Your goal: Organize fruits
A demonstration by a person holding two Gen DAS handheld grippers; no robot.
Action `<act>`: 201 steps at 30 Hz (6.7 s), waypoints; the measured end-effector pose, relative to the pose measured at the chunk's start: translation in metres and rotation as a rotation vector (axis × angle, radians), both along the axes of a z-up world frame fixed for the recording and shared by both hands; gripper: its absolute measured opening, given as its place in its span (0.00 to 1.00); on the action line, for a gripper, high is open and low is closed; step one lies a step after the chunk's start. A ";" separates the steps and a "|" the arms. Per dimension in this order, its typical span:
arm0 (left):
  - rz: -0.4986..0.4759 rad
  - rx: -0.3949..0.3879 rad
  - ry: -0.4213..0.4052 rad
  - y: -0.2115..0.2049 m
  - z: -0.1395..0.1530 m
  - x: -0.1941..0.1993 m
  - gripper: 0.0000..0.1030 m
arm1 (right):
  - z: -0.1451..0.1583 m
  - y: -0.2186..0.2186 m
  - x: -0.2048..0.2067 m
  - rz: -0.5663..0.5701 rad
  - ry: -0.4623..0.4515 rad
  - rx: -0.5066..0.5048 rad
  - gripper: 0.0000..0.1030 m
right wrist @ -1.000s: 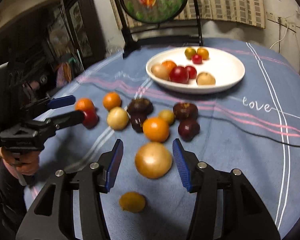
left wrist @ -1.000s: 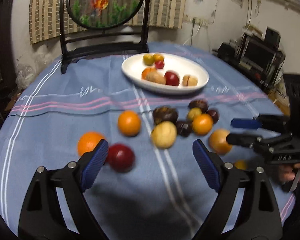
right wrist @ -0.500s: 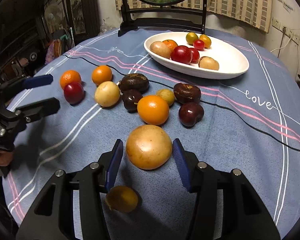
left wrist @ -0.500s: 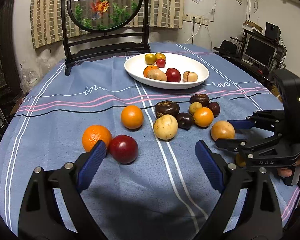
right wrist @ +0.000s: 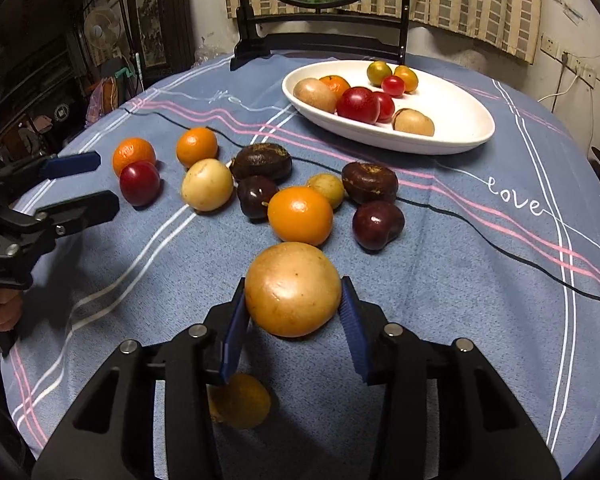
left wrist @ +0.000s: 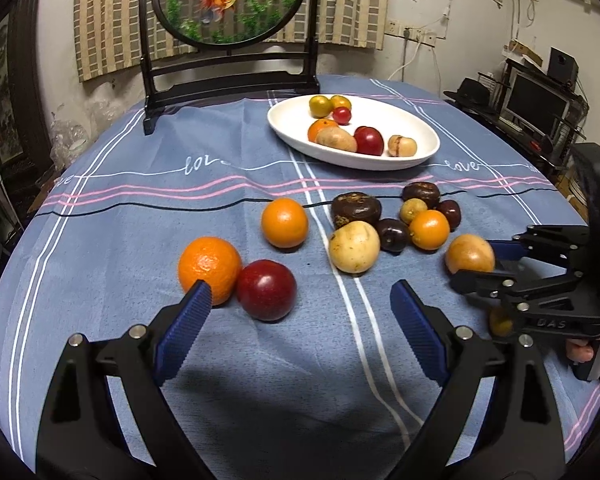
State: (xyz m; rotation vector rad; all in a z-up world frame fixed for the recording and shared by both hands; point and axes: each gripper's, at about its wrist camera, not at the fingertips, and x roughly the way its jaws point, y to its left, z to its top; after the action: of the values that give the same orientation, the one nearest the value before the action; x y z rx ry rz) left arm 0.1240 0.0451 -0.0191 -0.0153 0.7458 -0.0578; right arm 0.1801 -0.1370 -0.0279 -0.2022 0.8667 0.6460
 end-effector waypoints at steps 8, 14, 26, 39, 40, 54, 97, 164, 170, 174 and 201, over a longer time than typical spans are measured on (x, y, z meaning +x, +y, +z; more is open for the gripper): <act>0.046 -0.053 0.054 0.014 -0.009 0.009 0.71 | 0.002 -0.002 0.000 -0.015 0.007 0.013 0.43; 0.049 -0.077 0.075 0.018 -0.013 0.012 0.53 | 0.002 -0.001 0.000 -0.014 0.007 0.016 0.43; 0.067 -0.059 0.177 0.017 -0.031 0.043 0.44 | 0.002 -0.002 -0.001 -0.019 0.008 0.015 0.43; 0.068 0.044 0.154 0.005 -0.034 0.047 0.42 | 0.003 -0.003 -0.002 -0.023 0.007 0.015 0.43; 0.068 0.042 0.154 0.005 -0.034 0.047 0.42 | 0.003 -0.003 -0.002 -0.023 0.007 0.015 0.43; 0.075 -0.010 0.130 0.011 -0.029 0.039 0.38 | 0.003 -0.006 -0.002 -0.029 0.011 0.022 0.43; -0.010 -0.031 0.150 -0.051 0.019 0.257 0.38 | 0.016 -0.032 0.184 -0.337 -0.021 0.264 0.43; 0.030 -0.109 0.145 0.003 -0.024 -0.007 0.97 | -0.004 0.002 -0.052 0.015 0.044 -0.089 0.42; 0.047 -0.127 0.154 0.008 -0.026 -0.005 0.97 | -0.003 0.004 -0.053 0.027 0.025 -0.106 0.32; 0.053 -0.129 0.159 0.008 -0.027 -0.004 0.97 | -0.003 0.005 -0.052 0.022 0.021 -0.113 0.29; 0.089 0.057 0.125 0.033 -0.026 0.052 0.80 | 0.037 0.002 -0.005 -0.086 -0.043 0.168 0.29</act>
State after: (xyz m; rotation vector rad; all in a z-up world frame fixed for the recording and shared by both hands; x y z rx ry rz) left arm 0.1755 0.0778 -0.0448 0.0019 0.8708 0.0497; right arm 0.1750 -0.1346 0.0092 -0.0266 0.7718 0.6283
